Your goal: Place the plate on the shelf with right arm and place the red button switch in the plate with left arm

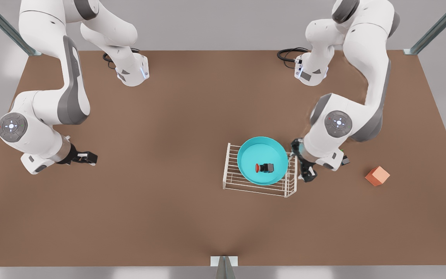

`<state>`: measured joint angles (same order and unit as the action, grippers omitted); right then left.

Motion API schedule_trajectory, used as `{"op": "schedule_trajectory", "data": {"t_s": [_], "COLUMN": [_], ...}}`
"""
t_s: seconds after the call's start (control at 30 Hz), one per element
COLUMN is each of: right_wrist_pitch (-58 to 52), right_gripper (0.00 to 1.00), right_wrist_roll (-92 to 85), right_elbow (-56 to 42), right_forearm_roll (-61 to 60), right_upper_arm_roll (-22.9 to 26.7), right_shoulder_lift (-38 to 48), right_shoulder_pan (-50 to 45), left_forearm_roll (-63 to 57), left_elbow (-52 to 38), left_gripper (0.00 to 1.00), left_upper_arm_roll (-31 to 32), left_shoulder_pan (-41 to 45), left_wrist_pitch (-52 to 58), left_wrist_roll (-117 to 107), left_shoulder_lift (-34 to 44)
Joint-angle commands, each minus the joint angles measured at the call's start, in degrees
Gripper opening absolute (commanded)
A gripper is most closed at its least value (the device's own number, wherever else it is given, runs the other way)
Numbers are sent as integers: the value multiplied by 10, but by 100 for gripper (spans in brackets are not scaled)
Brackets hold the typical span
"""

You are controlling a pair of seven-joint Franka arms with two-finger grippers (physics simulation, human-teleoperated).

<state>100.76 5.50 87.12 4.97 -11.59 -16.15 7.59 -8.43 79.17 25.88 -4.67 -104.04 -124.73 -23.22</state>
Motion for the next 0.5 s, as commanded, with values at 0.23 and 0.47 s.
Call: {"op": "schedule_trajectory", "data": {"t_s": [0.23, 0.47], "right_wrist_pitch": [-2, -2], "right_gripper": [100, 100], "right_wrist_roll": [-82, -82], "right_elbow": [-1, -5], "right_forearm_roll": [0, 1], "right_upper_arm_roll": [0, 0], "right_shoulder_lift": [-2, -4], "right_shoulder_pan": [0, 1], "left_forearm_roll": [142, 126], "left_elbow": [103, 44], "left_gripper": [100, 100], "left_upper_arm_roll": [-237, -237], "left_shoulder_pan": [65, 75], "left_wrist_pitch": [120, 136], "left_wrist_roll": [1339, 1339], "left_shoulder_lift": [135, 95]}}
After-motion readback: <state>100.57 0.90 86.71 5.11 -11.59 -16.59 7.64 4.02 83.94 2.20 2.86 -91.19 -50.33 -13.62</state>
